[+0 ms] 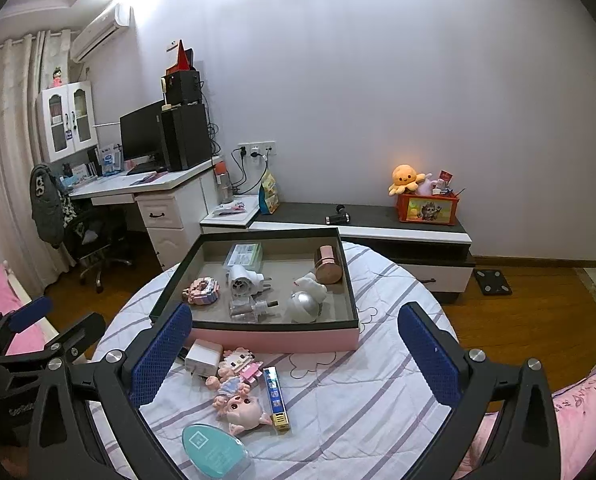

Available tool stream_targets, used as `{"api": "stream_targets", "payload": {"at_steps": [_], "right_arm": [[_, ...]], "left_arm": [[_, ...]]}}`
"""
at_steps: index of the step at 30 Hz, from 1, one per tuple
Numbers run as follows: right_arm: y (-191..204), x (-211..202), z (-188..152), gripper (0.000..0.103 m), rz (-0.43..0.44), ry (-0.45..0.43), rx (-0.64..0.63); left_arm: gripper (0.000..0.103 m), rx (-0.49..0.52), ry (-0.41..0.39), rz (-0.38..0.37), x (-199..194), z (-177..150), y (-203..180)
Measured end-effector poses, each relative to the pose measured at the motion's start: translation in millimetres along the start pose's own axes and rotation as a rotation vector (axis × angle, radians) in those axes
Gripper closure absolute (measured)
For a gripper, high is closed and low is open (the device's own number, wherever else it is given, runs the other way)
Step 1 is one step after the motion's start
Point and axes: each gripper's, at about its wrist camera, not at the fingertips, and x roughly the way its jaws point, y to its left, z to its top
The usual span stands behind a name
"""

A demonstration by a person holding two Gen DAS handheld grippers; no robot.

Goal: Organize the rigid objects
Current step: 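Withdraw both tools from the box toward the remaining items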

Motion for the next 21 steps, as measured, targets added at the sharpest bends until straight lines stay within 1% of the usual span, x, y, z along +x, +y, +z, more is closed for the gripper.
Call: {"api": "stream_targets", "payload": {"at_steps": [14,21], "right_arm": [[1.0,-5.4,0.6,0.0,-0.025,-0.006,-0.01],[-4.9,-3.7,0.3,0.0,-0.036,0.003,-0.007]], "left_arm": [[0.0,0.001,0.002,-0.003,-4.5,-3.7,-2.0],[0.0,0.005,0.01,-0.005,-8.6,-7.3,-5.3]]}}
